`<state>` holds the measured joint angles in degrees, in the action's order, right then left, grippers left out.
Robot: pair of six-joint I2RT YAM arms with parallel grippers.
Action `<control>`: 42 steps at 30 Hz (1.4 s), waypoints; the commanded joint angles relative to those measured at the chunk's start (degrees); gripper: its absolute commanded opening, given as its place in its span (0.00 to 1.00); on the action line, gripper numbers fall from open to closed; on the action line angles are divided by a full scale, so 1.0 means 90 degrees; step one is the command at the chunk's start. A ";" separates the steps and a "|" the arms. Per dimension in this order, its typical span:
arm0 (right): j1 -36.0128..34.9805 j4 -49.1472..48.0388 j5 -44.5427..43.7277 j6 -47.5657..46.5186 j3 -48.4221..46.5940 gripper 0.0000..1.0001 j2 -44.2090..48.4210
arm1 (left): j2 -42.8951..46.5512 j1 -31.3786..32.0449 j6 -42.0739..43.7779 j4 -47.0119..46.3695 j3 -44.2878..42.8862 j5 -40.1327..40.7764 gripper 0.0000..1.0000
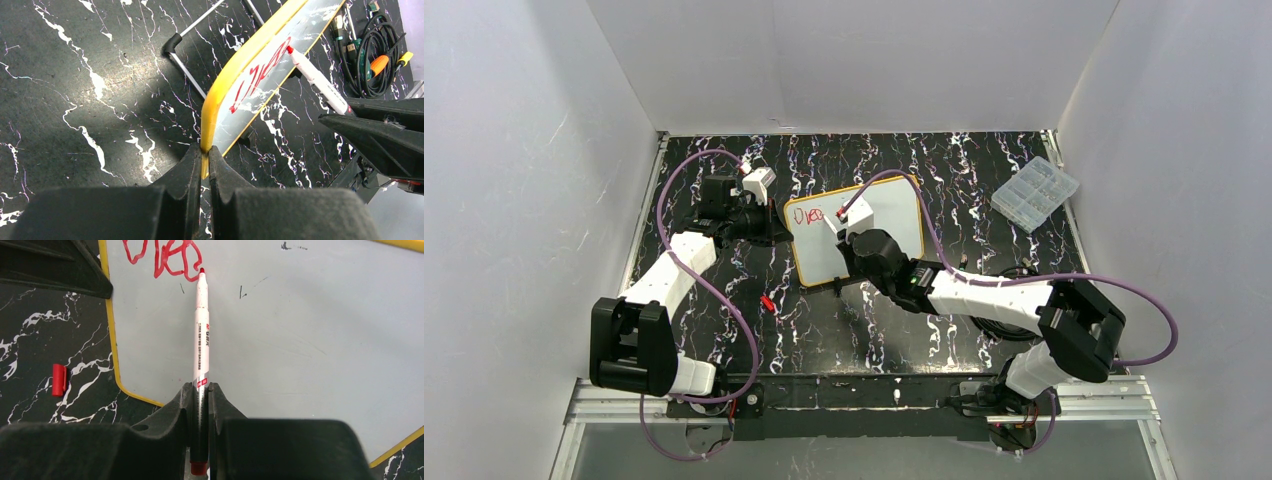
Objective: Write a sentence on the whiteboard
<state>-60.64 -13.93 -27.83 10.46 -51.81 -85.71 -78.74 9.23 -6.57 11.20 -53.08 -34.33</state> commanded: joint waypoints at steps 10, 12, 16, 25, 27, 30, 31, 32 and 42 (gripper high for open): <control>0.0002 -0.0399 -0.0237 -0.0149 -0.0306 0.01 0.0002 | 0.0211 0.0097 0.0066 0.0328 -0.0089 -0.0262 0.00; 0.0000 -0.0381 -0.0203 -0.0133 -0.0276 0.01 0.0010 | 0.0205 0.0096 0.0065 0.0328 -0.0089 -0.0241 0.00; 0.0000 -0.0276 -0.0134 -0.0082 -0.0206 0.01 0.0000 | 0.0214 0.0097 0.0064 0.0328 -0.0089 -0.0247 0.00; -0.0010 -0.0115 -0.0054 0.0116 0.0022 0.01 0.0096 | 0.0221 0.0097 0.0066 0.0328 -0.0086 -0.0234 0.00; -0.0010 -0.0095 -0.0060 0.0127 0.0034 0.01 0.0109 | 0.0223 0.0096 0.0063 0.0328 -0.0087 -0.0231 0.00; -0.0011 -0.0068 -0.0106 0.0146 0.0049 0.01 0.0124 | 0.0231 0.0097 0.0060 0.0330 -0.0079 -0.0233 0.00; -0.0015 -0.0064 -0.0117 0.0147 0.0058 0.01 0.0128 | 0.0229 0.0097 0.0060 0.0328 -0.0079 -0.0229 0.00; -0.0019 -0.0063 -0.0133 0.0154 0.0068 0.01 0.0145 | 0.0233 0.0097 0.0065 0.0328 -0.0079 -0.0236 0.00; -0.0020 -0.0141 -0.0369 0.0057 0.0083 0.01 0.0401 | 0.0229 0.0097 0.0066 0.0328 -0.0085 -0.0231 0.00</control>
<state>-60.77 -13.45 -28.86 11.60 -51.55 -85.17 -78.63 9.28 -6.57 11.35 -53.08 -34.33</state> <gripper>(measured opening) 0.206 0.036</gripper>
